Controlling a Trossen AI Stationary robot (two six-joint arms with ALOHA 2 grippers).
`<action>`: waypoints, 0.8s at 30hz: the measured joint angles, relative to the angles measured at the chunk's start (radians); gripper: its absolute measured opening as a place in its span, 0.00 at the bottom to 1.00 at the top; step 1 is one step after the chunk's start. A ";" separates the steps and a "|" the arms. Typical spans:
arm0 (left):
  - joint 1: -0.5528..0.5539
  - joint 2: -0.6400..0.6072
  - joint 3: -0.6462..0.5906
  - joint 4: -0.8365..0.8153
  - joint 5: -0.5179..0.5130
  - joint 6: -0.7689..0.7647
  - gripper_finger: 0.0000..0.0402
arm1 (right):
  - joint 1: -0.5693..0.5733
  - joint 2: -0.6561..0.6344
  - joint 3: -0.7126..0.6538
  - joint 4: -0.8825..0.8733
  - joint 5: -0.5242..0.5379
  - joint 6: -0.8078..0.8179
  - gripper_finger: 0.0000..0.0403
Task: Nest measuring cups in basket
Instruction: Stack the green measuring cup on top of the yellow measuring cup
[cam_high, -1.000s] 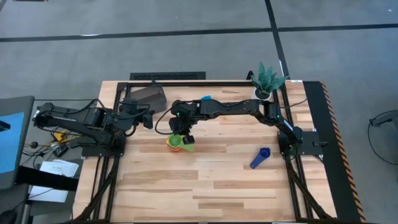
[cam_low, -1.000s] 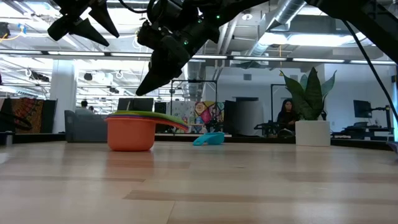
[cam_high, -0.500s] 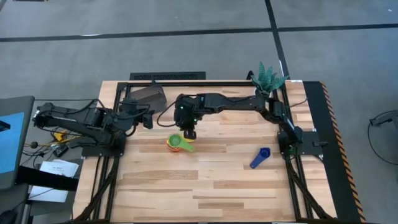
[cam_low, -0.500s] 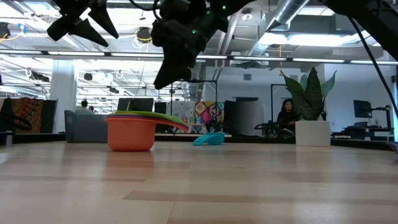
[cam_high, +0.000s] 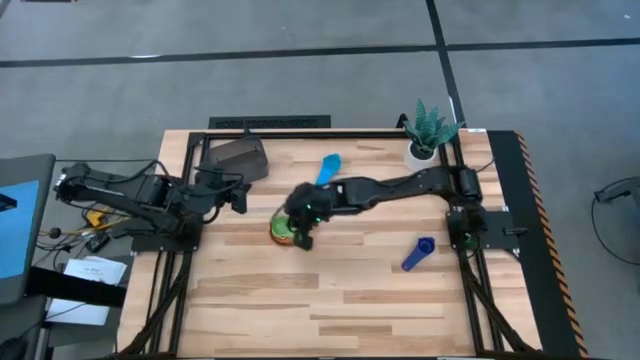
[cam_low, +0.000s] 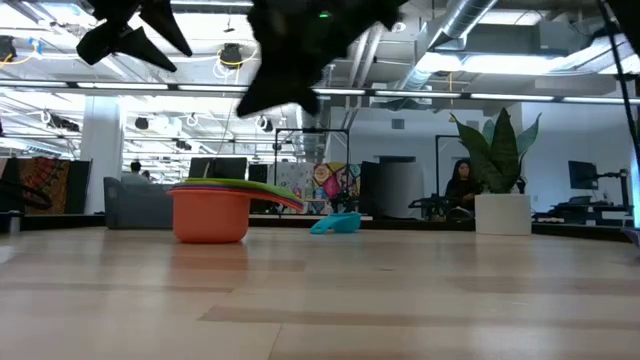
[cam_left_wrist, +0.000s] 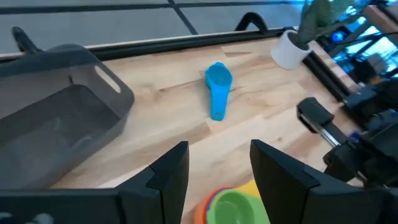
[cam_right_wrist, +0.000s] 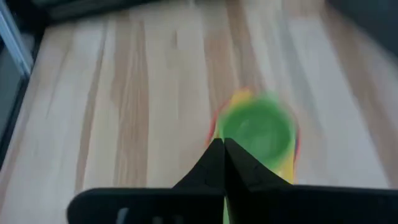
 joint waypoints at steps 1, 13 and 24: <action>-0.009 0.008 0.000 0.007 -0.004 -0.008 0.40 | 0.011 -0.006 -0.023 0.003 0.001 0.010 0.02; -0.102 0.125 0.000 0.018 0.027 -0.118 0.40 | 0.120 0.000 -0.056 0.081 0.118 0.083 0.01; -0.188 0.163 0.000 0.061 0.001 -0.178 0.40 | 0.155 0.000 -0.055 0.065 0.157 0.116 0.01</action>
